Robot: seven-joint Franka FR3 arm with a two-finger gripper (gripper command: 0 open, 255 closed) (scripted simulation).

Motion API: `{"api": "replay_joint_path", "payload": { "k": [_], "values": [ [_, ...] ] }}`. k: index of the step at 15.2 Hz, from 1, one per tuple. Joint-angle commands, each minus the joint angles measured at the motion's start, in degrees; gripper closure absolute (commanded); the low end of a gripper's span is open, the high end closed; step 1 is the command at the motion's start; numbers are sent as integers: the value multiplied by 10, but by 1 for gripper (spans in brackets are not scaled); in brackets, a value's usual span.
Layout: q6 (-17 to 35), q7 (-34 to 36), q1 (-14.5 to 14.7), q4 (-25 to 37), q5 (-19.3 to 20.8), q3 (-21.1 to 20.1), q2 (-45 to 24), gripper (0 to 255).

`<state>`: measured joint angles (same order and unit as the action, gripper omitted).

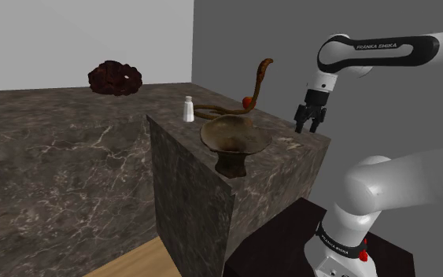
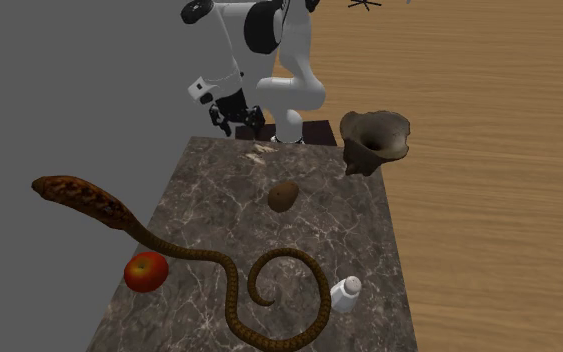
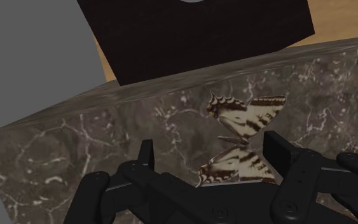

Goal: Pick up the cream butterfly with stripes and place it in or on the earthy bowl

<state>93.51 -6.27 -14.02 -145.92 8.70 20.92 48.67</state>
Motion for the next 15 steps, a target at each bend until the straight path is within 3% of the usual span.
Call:
{"api": "replay_joint_path", "payload": {
  "k": [1,7,8,15],
  "values": [
    [3,1,0,-3,0,0,0,0],
    [3,1,0,-3,0,0,0,0],
    [3,1,0,-3,0,0,0,255],
    [3,1,0,-3,0,0,0,255]
  ]
}}
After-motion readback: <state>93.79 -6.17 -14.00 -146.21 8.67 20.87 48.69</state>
